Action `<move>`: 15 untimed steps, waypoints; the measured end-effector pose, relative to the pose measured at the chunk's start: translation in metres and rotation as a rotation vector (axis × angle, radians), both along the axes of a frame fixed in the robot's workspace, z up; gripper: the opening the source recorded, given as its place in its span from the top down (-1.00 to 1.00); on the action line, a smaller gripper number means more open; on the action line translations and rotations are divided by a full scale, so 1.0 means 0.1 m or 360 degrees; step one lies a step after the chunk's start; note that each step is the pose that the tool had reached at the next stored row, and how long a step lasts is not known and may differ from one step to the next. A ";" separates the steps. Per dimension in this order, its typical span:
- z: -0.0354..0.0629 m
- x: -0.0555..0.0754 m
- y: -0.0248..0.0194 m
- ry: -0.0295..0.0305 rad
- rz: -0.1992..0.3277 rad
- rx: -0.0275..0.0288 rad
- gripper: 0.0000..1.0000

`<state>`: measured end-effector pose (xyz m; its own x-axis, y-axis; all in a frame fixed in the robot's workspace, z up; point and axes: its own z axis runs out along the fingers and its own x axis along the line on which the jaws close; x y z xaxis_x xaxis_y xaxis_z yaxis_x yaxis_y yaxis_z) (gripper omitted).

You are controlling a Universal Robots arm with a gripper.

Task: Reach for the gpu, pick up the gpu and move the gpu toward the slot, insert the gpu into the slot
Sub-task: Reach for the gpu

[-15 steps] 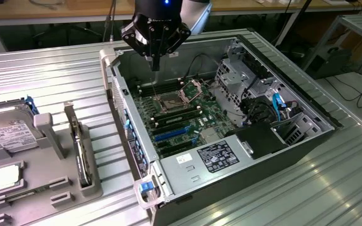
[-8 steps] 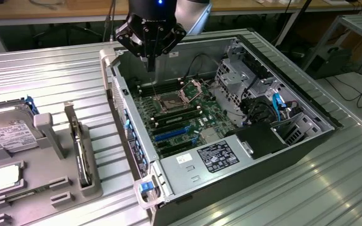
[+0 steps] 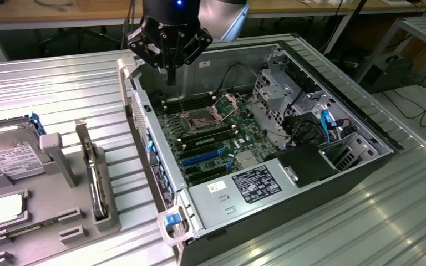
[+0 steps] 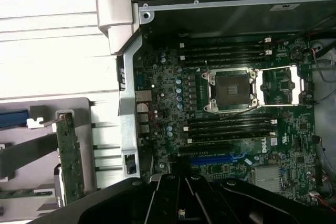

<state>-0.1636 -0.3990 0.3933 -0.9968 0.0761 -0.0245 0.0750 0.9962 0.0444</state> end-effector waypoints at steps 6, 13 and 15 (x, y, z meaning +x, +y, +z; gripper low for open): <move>0.000 -0.08 0.000 0.00001 0.0000 -0.00001 0.79; 0.000 -0.18 0.000 -0.00001 0.0000 -0.00001 0.79; 0.000 -0.20 0.000 0.00000 0.0000 0.00000 0.79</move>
<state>-0.1838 -0.3989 0.3933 -0.9968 0.0763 -0.0244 0.0751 0.9962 0.0444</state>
